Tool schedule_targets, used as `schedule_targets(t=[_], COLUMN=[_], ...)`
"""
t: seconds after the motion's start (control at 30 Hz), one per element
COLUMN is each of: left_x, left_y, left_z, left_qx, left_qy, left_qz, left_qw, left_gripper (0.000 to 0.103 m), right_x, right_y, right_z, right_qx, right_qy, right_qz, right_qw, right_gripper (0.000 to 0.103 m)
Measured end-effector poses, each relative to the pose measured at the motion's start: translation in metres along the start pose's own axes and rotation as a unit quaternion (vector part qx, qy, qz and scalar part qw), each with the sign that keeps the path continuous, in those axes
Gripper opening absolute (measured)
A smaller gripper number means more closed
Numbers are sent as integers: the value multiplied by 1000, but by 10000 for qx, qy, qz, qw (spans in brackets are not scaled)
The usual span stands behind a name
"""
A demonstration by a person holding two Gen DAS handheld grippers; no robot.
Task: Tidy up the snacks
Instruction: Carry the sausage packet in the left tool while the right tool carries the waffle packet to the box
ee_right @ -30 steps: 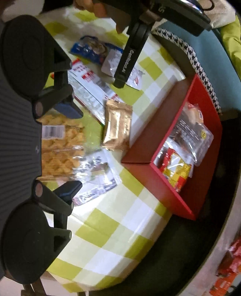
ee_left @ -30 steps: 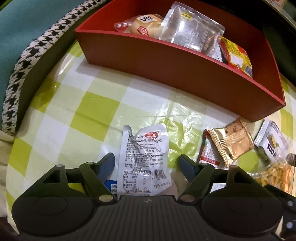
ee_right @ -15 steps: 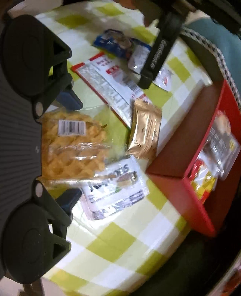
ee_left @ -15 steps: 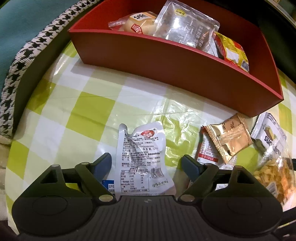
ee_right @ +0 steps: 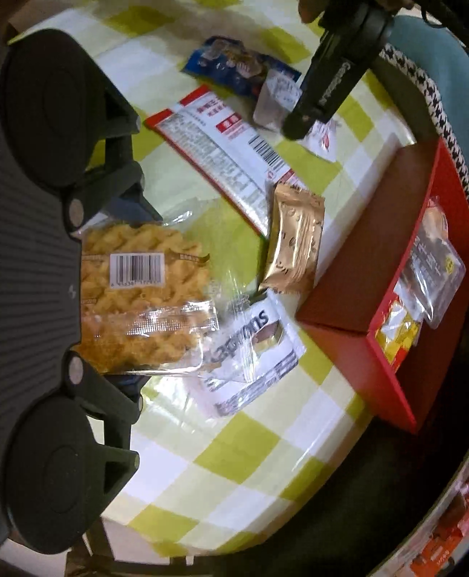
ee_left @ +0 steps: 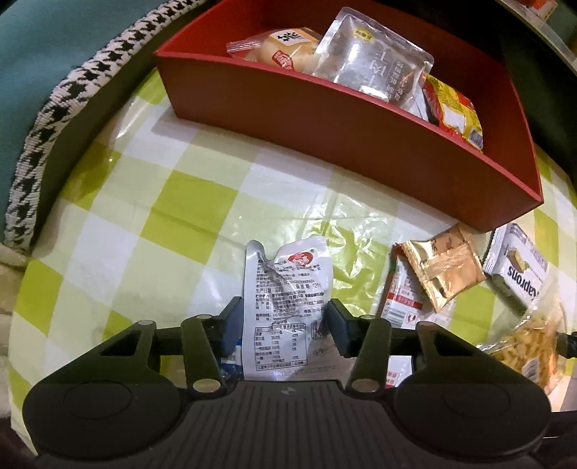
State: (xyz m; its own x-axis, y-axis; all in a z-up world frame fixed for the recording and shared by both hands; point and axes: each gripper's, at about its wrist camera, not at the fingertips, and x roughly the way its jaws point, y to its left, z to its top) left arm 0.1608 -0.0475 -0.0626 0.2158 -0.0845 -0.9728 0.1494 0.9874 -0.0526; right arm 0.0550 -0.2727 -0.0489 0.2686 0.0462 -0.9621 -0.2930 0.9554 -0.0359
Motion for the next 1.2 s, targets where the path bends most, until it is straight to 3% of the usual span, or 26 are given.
schedule_targets(t=[0.3, 0.77, 1.2], left_x=[-23, -60, -81], left_y=[5, 3, -7], left_z=[-1, 5, 29], left_qx=[-96, -206, -192], left_qy=[-205, -577, -996], left_qz=[-261, -759, -957], left_qw=[9994, 9952, 9902], left_gripper=[55, 55, 55], right_x=[-45, -55, -64], right_y=[-20, -27, -37], right_z=[2, 31, 65], right_qx=[543, 819, 1153], right_qy=[-684, -1108, -1556], right_qz=[173, 311, 338], right_qw=[9960, 9900, 9805], right_gripper=[85, 85, 85])
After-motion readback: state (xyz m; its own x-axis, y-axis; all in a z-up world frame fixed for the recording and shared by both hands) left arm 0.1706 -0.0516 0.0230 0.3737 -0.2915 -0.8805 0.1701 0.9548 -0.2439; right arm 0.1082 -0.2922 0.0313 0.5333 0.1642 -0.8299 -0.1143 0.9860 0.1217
